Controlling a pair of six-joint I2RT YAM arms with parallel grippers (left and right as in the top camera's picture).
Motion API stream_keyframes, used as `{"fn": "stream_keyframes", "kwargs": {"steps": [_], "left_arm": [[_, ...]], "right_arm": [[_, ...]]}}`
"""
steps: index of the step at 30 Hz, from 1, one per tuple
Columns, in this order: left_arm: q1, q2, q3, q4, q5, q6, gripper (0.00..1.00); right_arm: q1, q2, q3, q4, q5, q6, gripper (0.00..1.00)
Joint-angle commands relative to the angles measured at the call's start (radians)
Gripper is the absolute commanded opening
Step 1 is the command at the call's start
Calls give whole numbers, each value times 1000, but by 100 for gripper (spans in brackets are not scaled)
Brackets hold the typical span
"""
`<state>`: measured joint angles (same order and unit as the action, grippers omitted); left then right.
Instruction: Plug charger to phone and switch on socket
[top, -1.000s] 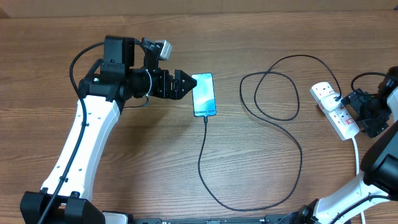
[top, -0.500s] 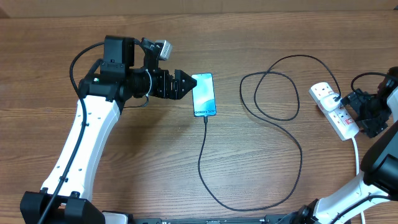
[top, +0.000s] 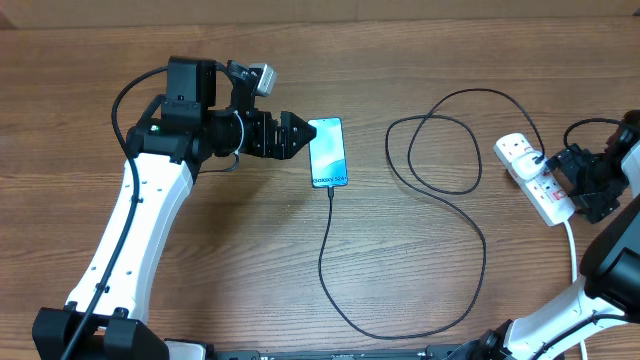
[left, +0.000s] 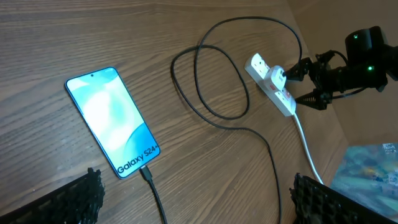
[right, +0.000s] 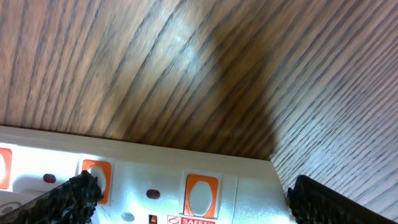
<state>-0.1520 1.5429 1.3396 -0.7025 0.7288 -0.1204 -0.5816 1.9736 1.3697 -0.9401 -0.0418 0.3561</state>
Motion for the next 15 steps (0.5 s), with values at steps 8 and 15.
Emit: {"fn": "stream_keyframes", "kwargs": {"steps": [8,15], "left_arm": [[-6,-28,10,7,-15,1,100],[-6,-28,10,8,-15,1,100]], "right_arm": [[46,-14,-33,-48,-50,-17,100],[53,-33,-33,-80,-50,-16,100]]}}
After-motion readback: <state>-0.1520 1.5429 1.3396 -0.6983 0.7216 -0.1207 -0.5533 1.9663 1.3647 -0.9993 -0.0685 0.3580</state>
